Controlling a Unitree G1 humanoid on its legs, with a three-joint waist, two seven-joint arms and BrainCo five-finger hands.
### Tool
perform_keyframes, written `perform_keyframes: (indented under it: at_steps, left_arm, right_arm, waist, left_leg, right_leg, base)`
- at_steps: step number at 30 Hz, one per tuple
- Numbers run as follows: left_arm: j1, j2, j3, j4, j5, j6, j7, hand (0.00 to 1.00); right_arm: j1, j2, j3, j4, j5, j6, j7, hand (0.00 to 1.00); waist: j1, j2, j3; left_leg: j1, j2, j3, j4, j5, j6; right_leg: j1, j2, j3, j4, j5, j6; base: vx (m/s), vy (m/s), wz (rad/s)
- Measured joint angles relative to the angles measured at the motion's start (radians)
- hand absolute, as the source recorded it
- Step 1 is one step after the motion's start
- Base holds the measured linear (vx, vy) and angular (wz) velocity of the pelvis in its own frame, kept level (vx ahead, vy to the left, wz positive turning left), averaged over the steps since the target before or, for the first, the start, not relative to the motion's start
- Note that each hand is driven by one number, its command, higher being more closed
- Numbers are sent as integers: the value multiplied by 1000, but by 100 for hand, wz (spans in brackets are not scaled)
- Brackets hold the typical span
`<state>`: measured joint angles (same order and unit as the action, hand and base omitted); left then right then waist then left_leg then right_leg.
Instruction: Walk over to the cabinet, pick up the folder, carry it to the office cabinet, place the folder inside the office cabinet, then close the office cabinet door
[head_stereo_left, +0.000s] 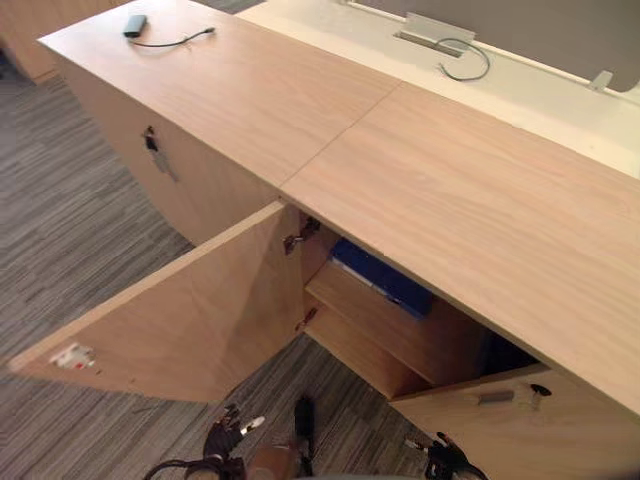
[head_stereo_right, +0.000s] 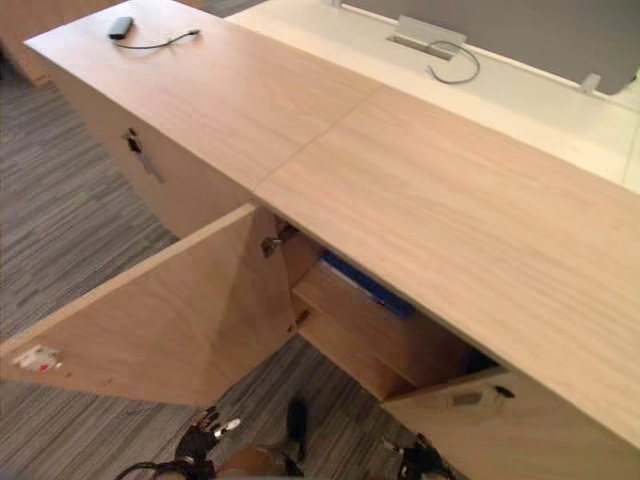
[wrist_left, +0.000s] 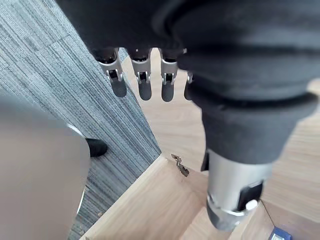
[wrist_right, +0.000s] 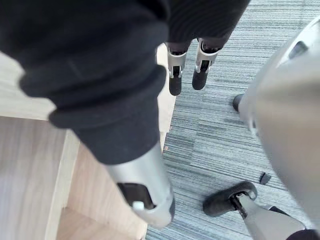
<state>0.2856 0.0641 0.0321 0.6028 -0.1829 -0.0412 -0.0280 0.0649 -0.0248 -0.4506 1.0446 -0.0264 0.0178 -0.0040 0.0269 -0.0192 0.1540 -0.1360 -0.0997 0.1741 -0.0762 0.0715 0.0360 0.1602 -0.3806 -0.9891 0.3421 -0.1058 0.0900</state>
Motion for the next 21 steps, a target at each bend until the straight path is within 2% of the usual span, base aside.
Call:
perform_keyframes:
  at_steps: [1,2,3,4,5,6,8,9,10,12,15,16,18,21]
  left_arm:
    - [-4,12,13,-1,11,-7,-4,0]
    - [-9,17,27,-4,13,-10,0,0]
    - [-11,-1,40,48,20,-14,2,0]
    - [-24,0,42,84,30,-17,4,0]
    - [-36,-1,44,110,32,-19,6,0]
    - [-53,-6,61,151,32,-29,14,0]
    - [-67,-24,113,197,30,-42,27,0]
    - [-73,-39,156,215,28,-49,39,0]
    - [-74,-42,172,223,26,-51,45,0]
    - [-77,-51,215,245,2,-55,58,0]
    - [-76,-58,246,281,-38,-55,74,0]
    - [-75,-58,246,284,-44,-56,77,0]
    - [-76,-58,246,294,-67,-57,78,0]
    - [-78,-58,244,301,-94,-62,77,0]
  right_arm:
    - [14,12,-1,1,-1,0,-1,0]
    - [32,18,3,-2,-2,-1,-1,0]
    - [67,-4,0,-35,1,-4,-4,0]
    - [79,-8,-1,-52,1,-4,-4,0]
    - [88,-6,0,-67,1,-11,-5,0]
    - [92,6,-1,-70,1,-14,-7,0]
    - [96,10,-1,-58,1,-15,-8,0]
    - [95,14,-1,-40,1,-16,-8,0]
    - [93,14,-2,-29,1,-18,-9,0]
    - [80,18,-27,4,1,-18,-10,0]
    - [80,18,-42,19,4,-17,-23,0]
    - [82,18,-42,20,4,-17,-26,0]
    - [82,20,-54,30,6,-18,-36,0]
    - [84,23,-79,50,5,-17,-48,0]
  waist:
    - [-2,-30,1]
    - [0,-35,-4]
    - [-3,14,-11]
    - [-13,28,-21]
    - [-14,32,-24]
    - [-16,33,-28]
    - [-15,32,-46]
    - [-16,20,-57]
    - [-15,20,-64]
    - [-12,9,-72]
    - [-13,9,-85]
    - [-13,8,-87]
    - [-13,7,-88]
    - [-12,3,-88]
  left_leg:
    - [-23,-13,51,84,-32,29]
    - [-74,-2,78,296,-83,90]
    - [-103,29,38,466,-246,71]
    - [-84,12,28,432,-235,57]
    - [-73,6,20,406,-222,51]
    - [-50,-3,3,345,-206,39]
    - [-28,-4,3,276,-190,15]
    - [-16,-8,4,234,-179,2]
    - [-14,-10,4,217,-168,-7]
    - [14,-29,4,154,-121,-8]
    - [49,-32,-6,88,-83,-13]
    - [55,-30,-11,72,-74,-13]
    - [82,-17,-24,-1,-1,-13]
    - [84,-10,-60,-16,54,5]
  right_leg:
    - [1,-40,-13,14,-20,4]
    - [7,-74,-13,48,-67,4]
    - [3,-87,50,144,-102,9]
    - [-29,-103,143,184,-95,-16]
    - [-47,-94,213,185,-93,-19]
    - [-70,-55,335,163,-96,-14]
    - [-71,2,399,108,-102,5]
    - [-68,30,398,64,-102,5]
    - [-68,42,397,45,-102,5]
    - [-64,75,395,-28,-98,-1]
    - [-36,107,396,-103,-105,0]
    - [-35,113,396,-111,-105,0]
    - [-35,139,393,-128,-105,0]
    - [-31,156,386,-128,-110,8]
  base:
    - [-34,50,55]
    - [73,31,22]
    - [41,81,22]
    - [0,91,22]
    - [-66,119,42]
    - [-27,55,43]
    - [2,0,63]
    - [19,-56,59]
    - [12,-87,42]
    - [-33,-108,20]
    - [-54,-101,-9]
    - [-34,-94,-7]
    - [-29,-94,3]
    - [-24,-80,11]
